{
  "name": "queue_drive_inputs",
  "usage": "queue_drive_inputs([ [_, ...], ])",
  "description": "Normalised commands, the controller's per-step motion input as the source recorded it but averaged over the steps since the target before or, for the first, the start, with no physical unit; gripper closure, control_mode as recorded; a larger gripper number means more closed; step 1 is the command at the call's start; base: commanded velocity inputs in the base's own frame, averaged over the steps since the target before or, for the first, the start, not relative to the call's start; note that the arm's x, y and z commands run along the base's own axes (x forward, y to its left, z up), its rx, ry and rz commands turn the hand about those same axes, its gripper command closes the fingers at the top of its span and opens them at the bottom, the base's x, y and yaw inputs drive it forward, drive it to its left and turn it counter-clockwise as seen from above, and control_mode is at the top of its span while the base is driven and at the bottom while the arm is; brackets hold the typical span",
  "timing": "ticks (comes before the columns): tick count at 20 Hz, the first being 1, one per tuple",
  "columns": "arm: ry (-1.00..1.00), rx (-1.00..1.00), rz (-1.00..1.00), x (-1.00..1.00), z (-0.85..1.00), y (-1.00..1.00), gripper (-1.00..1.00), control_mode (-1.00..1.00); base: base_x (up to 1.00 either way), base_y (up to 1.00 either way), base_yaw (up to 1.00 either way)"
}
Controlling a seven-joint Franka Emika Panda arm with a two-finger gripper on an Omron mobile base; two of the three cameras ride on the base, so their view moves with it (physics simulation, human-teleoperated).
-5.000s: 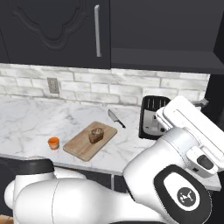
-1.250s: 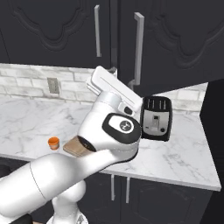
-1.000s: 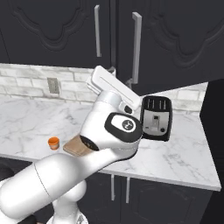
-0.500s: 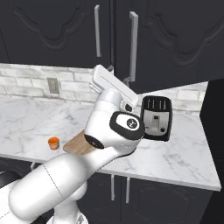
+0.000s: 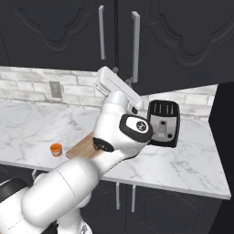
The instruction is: Pick the bread, place it on the cutting board, pick the jam, place it on the counter, and close the cabinet.
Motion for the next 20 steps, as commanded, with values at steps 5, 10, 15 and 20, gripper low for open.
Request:
queue_drive_inputs([
  [5, 0.01, 0.02, 0.24, 0.37, -0.20, -0.17, -1.00, -1.00, 0.00, 0.00, 0.00],
  [10, 0.00, 0.03, 0.23, 0.37, -0.17, -0.18, -1.00, -1.00, 0.00, 0.00, 0.00],
  [15, 0.00, 0.12, 0.16, 0.31, -0.09, -0.20, -1.00, -1.00, 0.00, 0.00, 0.00],
  [20, 0.00, 0.16, 0.08, 0.38, -0.04, -0.14, -1.00, -1.00, 0.00, 0.00, 0.00],
])
